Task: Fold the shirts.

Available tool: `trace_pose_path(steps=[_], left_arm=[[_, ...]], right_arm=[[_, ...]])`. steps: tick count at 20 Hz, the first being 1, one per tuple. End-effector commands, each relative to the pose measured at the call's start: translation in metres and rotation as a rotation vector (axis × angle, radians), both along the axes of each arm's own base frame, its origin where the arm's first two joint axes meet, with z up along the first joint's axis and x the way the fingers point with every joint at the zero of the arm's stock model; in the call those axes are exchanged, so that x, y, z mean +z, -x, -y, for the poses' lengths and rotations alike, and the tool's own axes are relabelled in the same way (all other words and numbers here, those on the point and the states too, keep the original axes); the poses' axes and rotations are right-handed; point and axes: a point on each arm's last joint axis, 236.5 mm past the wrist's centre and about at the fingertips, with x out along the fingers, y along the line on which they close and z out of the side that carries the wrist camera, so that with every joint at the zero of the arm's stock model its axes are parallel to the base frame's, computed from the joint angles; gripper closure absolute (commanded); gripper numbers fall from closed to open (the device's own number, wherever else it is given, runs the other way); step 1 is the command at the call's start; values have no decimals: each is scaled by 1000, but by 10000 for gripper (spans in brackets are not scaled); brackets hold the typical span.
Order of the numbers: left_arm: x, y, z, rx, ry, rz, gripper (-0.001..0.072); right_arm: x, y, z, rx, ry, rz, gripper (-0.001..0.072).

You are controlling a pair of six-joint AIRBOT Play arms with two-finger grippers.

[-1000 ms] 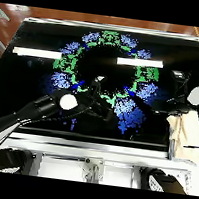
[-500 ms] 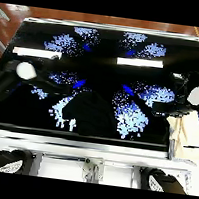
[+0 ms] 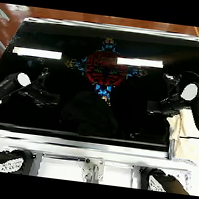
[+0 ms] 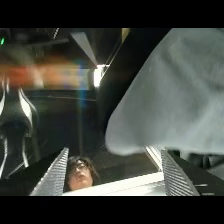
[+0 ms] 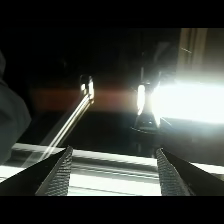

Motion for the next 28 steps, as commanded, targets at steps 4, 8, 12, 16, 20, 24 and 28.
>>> trace_pose_path(steps=[4,8,12,16,20,24,28], left_arm=[[-24,-12,56,-40,136,31,-13],[-33,-5,75,-79,144,18,197],[-28,-4,77,-89,149,17,659],[-6,-9,80,-108,166,51,659],[15,-12,84,-122,182,79,660],[18,-10,85,-118,186,68,660],[42,-16,78,-135,160,149,661]], right_arm=[[-15,8,-14,-21,-57,-95,77],[-40,25,-44,-44,-187,-207,77],[-68,42,-86,-2,-293,-227,77],[-89,46,-133,86,-298,-141,76],[-103,62,-175,125,-344,-187,76],[-128,77,-193,178,-311,-229,256],[-108,55,-180,166,-289,-161,650]])
